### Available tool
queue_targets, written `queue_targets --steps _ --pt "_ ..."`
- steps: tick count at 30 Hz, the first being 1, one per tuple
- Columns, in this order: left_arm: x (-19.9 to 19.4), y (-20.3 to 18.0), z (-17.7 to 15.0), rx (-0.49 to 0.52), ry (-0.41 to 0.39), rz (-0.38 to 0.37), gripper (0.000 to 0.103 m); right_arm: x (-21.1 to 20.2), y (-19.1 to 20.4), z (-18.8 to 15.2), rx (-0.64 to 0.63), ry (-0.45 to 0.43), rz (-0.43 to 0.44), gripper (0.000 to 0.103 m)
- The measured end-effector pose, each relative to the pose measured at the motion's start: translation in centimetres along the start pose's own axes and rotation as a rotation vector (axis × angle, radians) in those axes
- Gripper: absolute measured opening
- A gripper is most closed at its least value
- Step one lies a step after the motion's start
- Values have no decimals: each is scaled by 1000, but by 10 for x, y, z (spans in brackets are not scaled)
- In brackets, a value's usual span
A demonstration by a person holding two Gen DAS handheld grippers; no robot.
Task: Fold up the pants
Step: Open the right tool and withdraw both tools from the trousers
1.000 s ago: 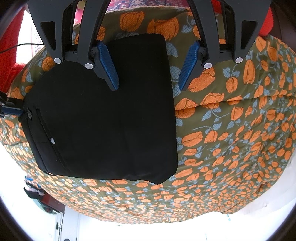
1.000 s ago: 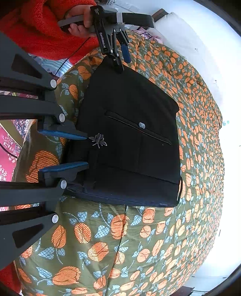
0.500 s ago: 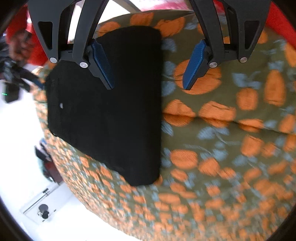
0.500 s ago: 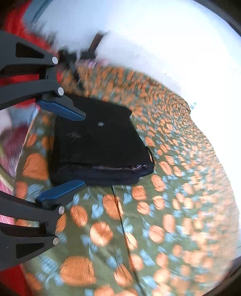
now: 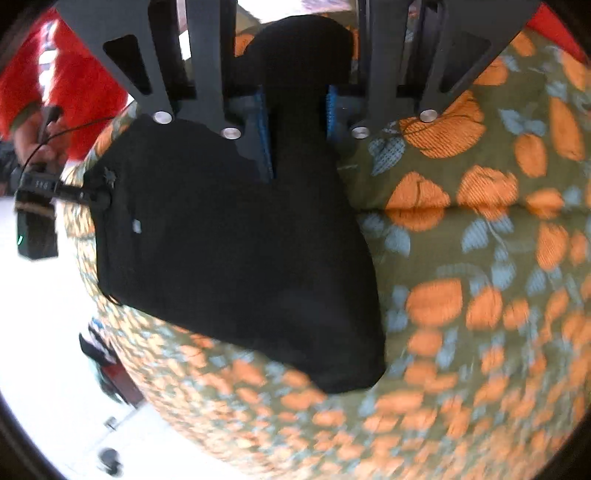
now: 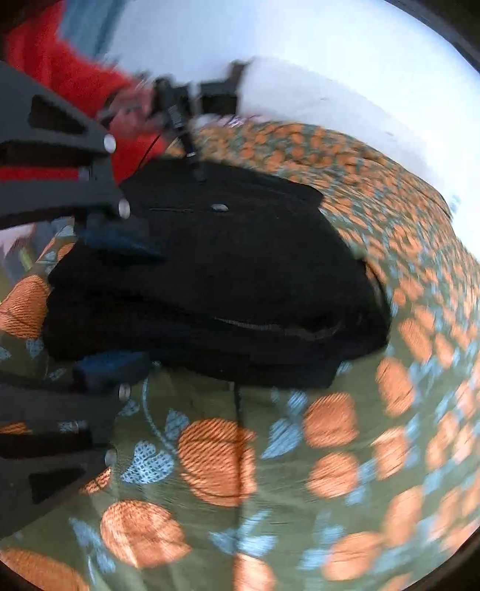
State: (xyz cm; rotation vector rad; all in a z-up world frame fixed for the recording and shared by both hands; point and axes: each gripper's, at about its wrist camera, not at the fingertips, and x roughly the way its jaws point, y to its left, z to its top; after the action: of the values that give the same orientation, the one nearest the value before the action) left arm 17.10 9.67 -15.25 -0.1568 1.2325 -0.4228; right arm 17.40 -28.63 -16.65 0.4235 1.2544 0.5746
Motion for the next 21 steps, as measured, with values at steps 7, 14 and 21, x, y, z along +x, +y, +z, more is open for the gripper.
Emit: queue_targets --steps 7,14,21 --pt "-76 -22 53 64 -225 -14 21 -42 62 41 -155 -142 19 31" --pt "-38 -12 121 58 -313 117 31 -31 38 121 -123 -248 -30 34" --pt "25 21 86 -22 -163 275 55 9 -57 117 198 -165 -187 54"
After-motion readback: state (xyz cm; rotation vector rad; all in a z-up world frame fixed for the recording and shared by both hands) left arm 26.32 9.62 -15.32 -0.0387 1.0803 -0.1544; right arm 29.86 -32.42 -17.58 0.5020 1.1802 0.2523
